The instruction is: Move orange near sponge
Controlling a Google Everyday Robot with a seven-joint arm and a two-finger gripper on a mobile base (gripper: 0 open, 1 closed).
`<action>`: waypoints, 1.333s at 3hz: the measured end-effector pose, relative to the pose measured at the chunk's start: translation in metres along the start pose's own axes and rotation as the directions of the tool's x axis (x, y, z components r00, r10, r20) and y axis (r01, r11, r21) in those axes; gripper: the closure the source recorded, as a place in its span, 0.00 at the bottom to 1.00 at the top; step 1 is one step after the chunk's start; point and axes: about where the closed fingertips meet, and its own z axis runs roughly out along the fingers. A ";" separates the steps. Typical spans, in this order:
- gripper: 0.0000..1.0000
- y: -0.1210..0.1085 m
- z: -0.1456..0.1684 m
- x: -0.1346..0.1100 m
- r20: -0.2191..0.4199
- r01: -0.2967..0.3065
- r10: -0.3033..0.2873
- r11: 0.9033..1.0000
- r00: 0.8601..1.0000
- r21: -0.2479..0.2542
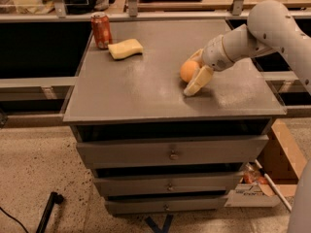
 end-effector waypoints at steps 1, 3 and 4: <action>1.00 -0.008 -0.001 -0.020 -0.004 0.038 -0.038 0.999 0.999 0.020; 1.00 -0.040 0.007 -0.062 0.010 0.121 -0.121 0.990 0.993 0.068; 1.00 -0.064 0.027 -0.071 0.024 0.130 -0.133 0.988 0.991 0.080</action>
Offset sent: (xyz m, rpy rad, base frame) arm 0.0423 0.0462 0.0753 0.0077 -0.2000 0.0484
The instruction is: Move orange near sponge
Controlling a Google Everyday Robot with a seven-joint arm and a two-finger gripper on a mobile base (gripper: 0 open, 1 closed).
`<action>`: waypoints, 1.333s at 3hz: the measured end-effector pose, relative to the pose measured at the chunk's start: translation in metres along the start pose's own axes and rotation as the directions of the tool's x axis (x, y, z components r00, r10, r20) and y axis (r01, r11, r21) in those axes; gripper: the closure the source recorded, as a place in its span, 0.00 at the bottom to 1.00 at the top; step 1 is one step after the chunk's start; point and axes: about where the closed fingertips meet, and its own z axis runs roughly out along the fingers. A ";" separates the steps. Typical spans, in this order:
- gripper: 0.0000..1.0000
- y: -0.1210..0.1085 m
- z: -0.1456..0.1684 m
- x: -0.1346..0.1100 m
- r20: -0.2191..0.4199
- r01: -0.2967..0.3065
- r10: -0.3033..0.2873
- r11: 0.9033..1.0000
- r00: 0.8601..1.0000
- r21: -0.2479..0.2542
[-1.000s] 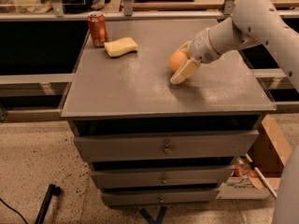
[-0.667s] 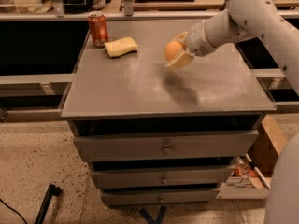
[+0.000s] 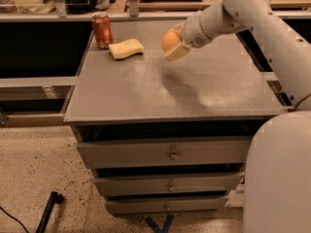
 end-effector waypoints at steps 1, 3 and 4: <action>1.00 -0.012 0.033 -0.004 0.042 0.000 0.000 1.000 0.999 -0.012; 1.00 -0.018 0.071 -0.012 0.175 -0.023 0.022 1.000 0.984 0.004; 0.82 -0.011 0.079 -0.031 0.207 0.005 -0.002 1.000 0.978 -0.017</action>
Offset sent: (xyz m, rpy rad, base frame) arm 0.0558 0.0461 -0.0318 0.2277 -0.0408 0.0233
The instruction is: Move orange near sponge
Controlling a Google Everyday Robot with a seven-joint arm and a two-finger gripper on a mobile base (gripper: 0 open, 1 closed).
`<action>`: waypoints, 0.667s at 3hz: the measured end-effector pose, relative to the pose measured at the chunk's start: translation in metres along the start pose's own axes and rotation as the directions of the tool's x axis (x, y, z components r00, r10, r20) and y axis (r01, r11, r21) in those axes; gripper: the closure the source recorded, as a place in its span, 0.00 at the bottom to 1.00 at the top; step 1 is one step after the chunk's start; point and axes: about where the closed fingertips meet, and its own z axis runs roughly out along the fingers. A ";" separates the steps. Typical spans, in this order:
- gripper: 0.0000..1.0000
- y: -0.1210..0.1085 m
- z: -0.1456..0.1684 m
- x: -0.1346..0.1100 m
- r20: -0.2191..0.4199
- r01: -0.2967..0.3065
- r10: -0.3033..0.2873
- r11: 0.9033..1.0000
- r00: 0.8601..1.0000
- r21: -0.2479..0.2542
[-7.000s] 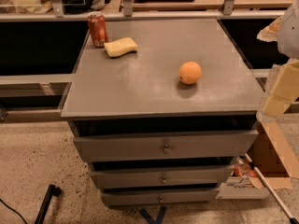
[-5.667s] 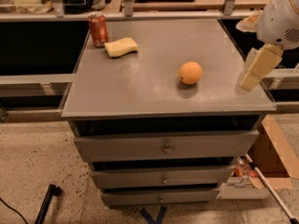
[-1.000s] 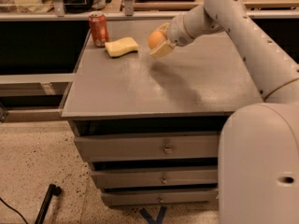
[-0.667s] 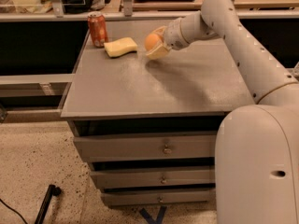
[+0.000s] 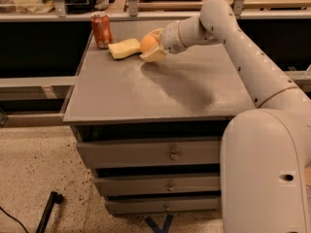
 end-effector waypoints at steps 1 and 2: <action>0.59 0.008 0.006 -0.018 -0.001 0.014 -0.014 1.000 1.000 -0.017; 0.36 0.011 0.011 -0.023 -0.015 0.010 -0.010 1.000 1.000 -0.024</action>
Offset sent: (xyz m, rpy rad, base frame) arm -0.0165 0.0256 0.0132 -0.0388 0.0124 0.0025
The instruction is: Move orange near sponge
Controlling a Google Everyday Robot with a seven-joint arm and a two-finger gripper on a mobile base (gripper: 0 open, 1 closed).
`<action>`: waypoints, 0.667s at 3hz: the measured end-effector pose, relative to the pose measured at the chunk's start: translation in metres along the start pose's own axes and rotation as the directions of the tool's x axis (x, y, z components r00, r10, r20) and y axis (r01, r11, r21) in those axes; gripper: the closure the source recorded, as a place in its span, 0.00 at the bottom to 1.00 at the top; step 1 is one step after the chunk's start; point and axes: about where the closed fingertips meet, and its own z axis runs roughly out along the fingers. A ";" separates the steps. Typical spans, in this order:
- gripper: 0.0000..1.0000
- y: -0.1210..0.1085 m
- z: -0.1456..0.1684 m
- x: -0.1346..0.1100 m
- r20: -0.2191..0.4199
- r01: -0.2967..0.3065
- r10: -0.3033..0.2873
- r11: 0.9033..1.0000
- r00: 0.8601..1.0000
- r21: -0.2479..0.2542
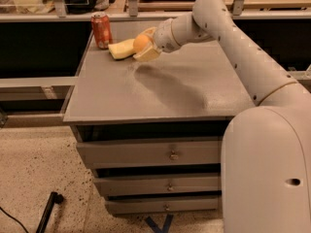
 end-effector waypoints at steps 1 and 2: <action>0.13 0.001 0.004 0.000 0.002 0.000 0.000 1.000 1.000 -0.006; 0.00 0.003 0.008 -0.001 0.004 -0.001 0.001 1.000 1.000 -0.012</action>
Offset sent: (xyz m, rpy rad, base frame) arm -0.0003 0.0031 -0.0020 0.0003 0.0031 0.0045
